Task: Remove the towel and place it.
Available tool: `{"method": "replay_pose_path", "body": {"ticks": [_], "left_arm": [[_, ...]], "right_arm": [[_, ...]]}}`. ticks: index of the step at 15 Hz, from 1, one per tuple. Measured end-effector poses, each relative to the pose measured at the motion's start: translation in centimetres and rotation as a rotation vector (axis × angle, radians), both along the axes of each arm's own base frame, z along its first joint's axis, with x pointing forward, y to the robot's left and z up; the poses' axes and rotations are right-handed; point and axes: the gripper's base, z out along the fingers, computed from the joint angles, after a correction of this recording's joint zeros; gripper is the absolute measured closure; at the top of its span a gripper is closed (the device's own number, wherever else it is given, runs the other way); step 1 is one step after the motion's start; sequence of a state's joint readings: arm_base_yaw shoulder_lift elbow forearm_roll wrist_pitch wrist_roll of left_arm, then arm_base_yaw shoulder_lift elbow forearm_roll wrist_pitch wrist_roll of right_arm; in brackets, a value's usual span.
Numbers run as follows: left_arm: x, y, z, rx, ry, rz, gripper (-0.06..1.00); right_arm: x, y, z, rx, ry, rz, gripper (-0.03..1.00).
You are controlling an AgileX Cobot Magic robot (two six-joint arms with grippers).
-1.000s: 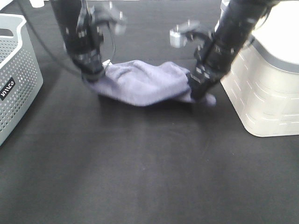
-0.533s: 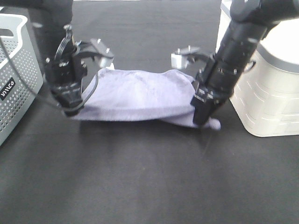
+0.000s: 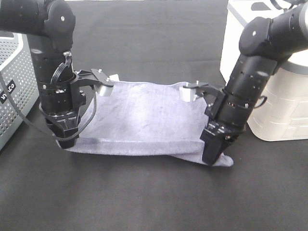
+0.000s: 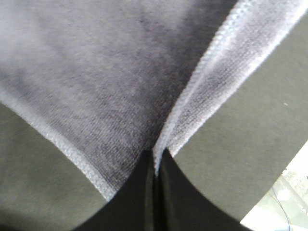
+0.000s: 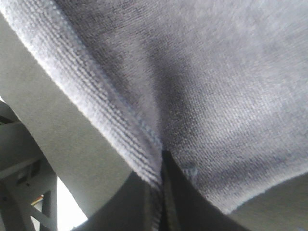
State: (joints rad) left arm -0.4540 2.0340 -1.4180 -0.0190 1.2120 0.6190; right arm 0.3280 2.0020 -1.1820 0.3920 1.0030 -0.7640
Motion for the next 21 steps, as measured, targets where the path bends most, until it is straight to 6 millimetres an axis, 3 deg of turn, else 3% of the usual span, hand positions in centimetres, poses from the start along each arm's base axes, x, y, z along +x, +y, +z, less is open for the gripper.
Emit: {"method": "replay_pose_path", "body": {"ticks": [3,7,10,11,12,16,18,21], "left_arm": [[-0.1,-0.2,-0.1,-0.022,0.016,-0.013,0.94],[-1.7,0.6,-2.1,0.014,0.097,-0.022,0.94],[-1.8,0.7,-2.3,0.013,0.107,-0.050,0.94],[-1.8,0.7,-2.3,0.013,0.107,-0.051,0.94],[-1.8,0.7,-2.3,0.013,0.107,-0.051,0.94],[-1.8,0.7,-2.3,0.012,0.107,-0.054,0.93],[-2.1,0.7,-2.5,0.011,0.120,-0.039,0.83],[-3.5,1.1,-3.7,0.032,0.184,0.029,0.63]], "right_arm": [[-0.7,0.0,-0.5,0.013,0.033,-0.015,0.96],[-1.0,0.4,-0.5,0.059,0.062,-0.048,0.84],[-1.2,0.6,-0.4,0.075,0.084,-0.059,0.70],[-1.3,0.6,-0.3,0.084,0.104,-0.061,0.61],[-1.3,0.6,-0.3,0.084,0.104,-0.061,0.61],[-1.8,0.7,0.0,0.065,0.188,-0.108,0.36],[-2.2,0.6,0.2,0.047,0.244,-0.129,0.28],[-2.5,0.6,0.3,0.030,0.286,-0.150,0.26]]}}
